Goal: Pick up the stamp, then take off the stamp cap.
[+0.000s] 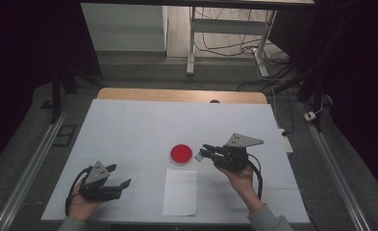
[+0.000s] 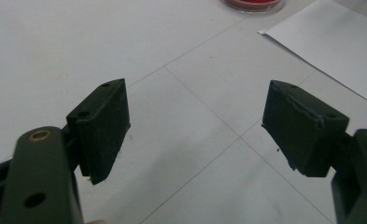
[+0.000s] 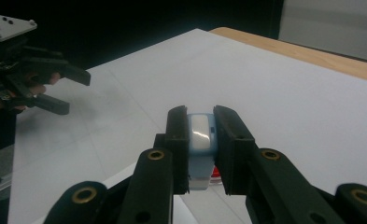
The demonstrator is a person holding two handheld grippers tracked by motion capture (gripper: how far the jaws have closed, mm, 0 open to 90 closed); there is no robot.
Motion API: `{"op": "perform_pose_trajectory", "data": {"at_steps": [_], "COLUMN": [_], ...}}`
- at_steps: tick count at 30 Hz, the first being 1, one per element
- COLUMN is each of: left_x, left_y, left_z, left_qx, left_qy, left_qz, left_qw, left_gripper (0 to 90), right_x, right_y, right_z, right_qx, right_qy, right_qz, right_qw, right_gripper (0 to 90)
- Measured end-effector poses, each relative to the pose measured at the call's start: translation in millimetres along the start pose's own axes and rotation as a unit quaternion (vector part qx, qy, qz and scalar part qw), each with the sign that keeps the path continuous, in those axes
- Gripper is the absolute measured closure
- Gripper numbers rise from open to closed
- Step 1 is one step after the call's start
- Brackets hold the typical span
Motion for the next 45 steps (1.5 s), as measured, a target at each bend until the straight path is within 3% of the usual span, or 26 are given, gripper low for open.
{"op": "perform_pose_trajectory", "data": {"at_steps": [15,45], "left_x": [-0.8,-2.1], "left_y": [-0.7,6.4], "left_z": [-0.2,-2.7], "left_qx": [-0.001,-0.007], "left_qy": [0.0,0.002], "left_qz": [0.001,-0.004], "left_qw": [1.0,1.0], "left_gripper": [23.2,22.9], "right_x": [-15.0,-14.3], "right_y": [-8.1,-5.1], "right_z": [22.6,24.9], "right_qx": [0.009,0.009], "right_qy": [0.037,0.036], "right_qz": [0.013,-0.004], "right_qw": [0.9992,0.9993], "right_gripper": [75.3,75.3]}}
Point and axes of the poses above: each handheld gripper's, and its own axes: x roughly backward along the jaws, y roughly out of its top, z roughly to its left, the point moved 9 cm from there along -x, roughly forward along the jaws, and after that the axes turned 8 degrees about -x, right-handed, at the moved point
